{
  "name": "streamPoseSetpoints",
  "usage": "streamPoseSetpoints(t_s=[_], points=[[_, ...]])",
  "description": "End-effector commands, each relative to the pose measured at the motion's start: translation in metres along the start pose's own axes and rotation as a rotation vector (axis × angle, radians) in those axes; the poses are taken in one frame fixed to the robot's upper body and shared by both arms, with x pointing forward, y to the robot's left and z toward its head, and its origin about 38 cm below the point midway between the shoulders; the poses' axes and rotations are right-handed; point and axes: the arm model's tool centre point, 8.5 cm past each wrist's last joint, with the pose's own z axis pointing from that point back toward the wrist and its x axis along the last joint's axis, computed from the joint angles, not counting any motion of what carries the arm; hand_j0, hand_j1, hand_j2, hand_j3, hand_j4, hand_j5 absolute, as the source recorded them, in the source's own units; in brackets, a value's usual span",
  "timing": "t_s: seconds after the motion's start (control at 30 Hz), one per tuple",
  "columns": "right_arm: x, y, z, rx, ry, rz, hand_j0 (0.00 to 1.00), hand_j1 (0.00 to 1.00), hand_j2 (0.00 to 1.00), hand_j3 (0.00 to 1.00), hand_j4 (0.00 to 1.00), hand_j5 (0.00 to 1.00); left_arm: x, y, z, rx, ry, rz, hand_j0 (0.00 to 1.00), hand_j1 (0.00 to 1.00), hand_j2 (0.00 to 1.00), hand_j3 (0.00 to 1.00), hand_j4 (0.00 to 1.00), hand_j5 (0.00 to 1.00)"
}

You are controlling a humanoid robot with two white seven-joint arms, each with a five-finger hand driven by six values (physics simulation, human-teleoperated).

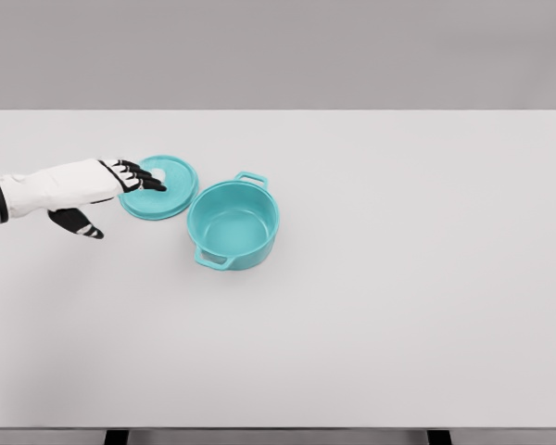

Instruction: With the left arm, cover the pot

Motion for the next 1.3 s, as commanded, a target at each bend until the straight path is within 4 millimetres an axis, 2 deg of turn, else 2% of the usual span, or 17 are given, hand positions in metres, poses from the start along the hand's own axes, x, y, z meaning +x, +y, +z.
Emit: streamPoseSetpoints(t_s=[0.0, 0.03, 0.1, 0.17, 0.2, 0.33, 0.4, 0.43, 0.5, 0.6, 0.67, 0.73, 0.9, 0.97, 1.0, 1.17, 1.27], points=[[0.000, 0.000, 0.000, 0.001, 0.001, 0.003, 1.00, 1.00, 1.00, 1.00, 1.00, 1.00, -0.003, -0.008, 0.003, -0.023, 0.007, 0.020, 1.00, 1.00, 1.00, 1.00, 1.00, 1.00], [-0.001, 0.000, 0.000, 0.001, 0.003, 0.000, 1.00, 1.00, 1.00, 1.00, 1.00, 1.00, -0.022, 0.013, 0.009, 0.005, 0.062, 0.005, 1.00, 1.00, 1.00, 1.00, 1.00, 1.00], [-0.001, 0.000, 0.000, 0.001, 0.002, 0.001, 1.00, 1.00, 1.00, 1.00, 1.00, 1.00, -0.027, 0.030, -0.010, 0.021, 0.058, -0.005, 1.00, 1.00, 1.00, 1.00, 1.00, 1.00], [-0.001, 0.000, 0.000, 0.000, 0.001, -0.001, 1.00, 1.00, 1.00, 1.00, 1.00, 1.00, -0.031, 0.036, -0.024, 0.016, 0.060, -0.004, 1.00, 1.00, 1.00, 1.00, 1.00, 1.00], [-0.001, 0.000, 0.000, 0.000, 0.001, -0.001, 1.00, 1.00, 1.00, 1.00, 1.00, 1.00, -0.027, 0.034, -0.034, 0.009, 0.041, 0.000, 1.00, 1.00, 1.00, 1.00, 1.00, 1.00], [-0.001, 0.000, 0.000, 0.000, 0.001, -0.001, 1.00, 1.00, 1.00, 1.00, 1.00, 1.00, -0.030, 0.047, -0.042, -0.009, 0.047, -0.012, 1.00, 1.00, 1.00, 1.00, 1.00, 1.00], [-0.001, 0.000, 0.000, 0.000, 0.001, -0.001, 1.00, 1.00, 1.00, 1.00, 1.00, 1.00, -0.028, 0.030, -0.045, -0.160, 0.030, 0.012, 1.00, 1.00, 1.00, 1.00, 1.00, 1.00], [-0.001, 0.000, 0.000, 0.000, 0.001, -0.001, 1.00, 1.00, 1.00, 1.00, 1.00, 1.00, -0.030, 0.030, -0.044, -0.157, 0.031, 0.029, 1.00, 1.00, 1.00, 1.00, 1.00, 1.00], [-0.001, 0.000, 0.000, 0.000, 0.001, -0.001, 1.00, 1.00, 1.00, 1.00, 1.00, 1.00, -0.034, 0.028, -0.058, -0.144, 0.038, 0.060, 1.00, 1.00, 1.00, 1.00, 1.00, 1.00], [-0.001, 0.000, 0.000, 0.000, 0.000, -0.002, 1.00, 1.00, 1.00, 1.00, 1.00, 1.00, -0.032, 0.039, -0.068, -0.092, 0.018, 0.092, 1.00, 1.00, 1.00, 1.00, 1.00, 1.00], [-0.001, 0.000, 0.000, 0.000, 0.000, -0.002, 1.00, 1.00, 1.00, 1.00, 1.00, 1.00, -0.038, 0.037, -0.067, -0.066, 0.030, 0.136, 1.00, 1.00, 1.00, 1.00, 1.00, 1.00], [-0.001, 0.000, 0.000, 0.000, 0.001, -0.001, 1.00, 1.00, 1.00, 1.00, 1.00, 1.00, -0.042, 0.030, -0.080, -0.069, 0.040, 0.170, 1.00, 1.00, 1.00, 1.00, 1.00, 1.00], [-0.001, 0.000, 0.000, 0.000, 0.001, -0.001, 1.00, 1.00, 1.00, 1.00, 1.00, 1.00, -0.047, 0.033, -0.077, -0.074, 0.069, 0.135, 1.00, 1.00, 1.00, 1.00, 1.00, 1.00], [-0.001, 0.000, 0.000, 0.000, 0.000, -0.002, 1.00, 1.00, 1.00, 1.00, 1.00, 1.00, -0.056, 0.028, -0.074, -0.114, 0.117, 0.101, 1.00, 1.00, 1.00, 1.00, 1.00, 1.00], [-0.001, 0.000, 0.000, 0.000, 0.000, -0.002, 1.00, 1.00, 1.00, 1.00, 1.00, 1.00, -0.060, 0.034, -0.072, -0.106, 0.131, 0.103, 1.00, 1.00, 1.00, 1.00, 1.00, 1.00], [-0.001, 0.000, 0.000, 0.000, 0.001, -0.001, 1.00, 1.00, 1.00, 1.00, 1.00, 1.00, -0.061, 0.030, -0.089, -0.118, 0.138, 0.129, 1.00, 1.00, 1.00, 1.00, 1.00, 1.00], [-0.001, 0.000, 0.000, 0.000, 0.001, -0.001, 1.00, 1.00, 1.00, 1.00, 1.00, 1.00, -0.060, 0.028, -0.097, -0.122, 0.137, 0.138, 0.96, 0.96, 0.96, 0.96, 0.96, 0.96]])
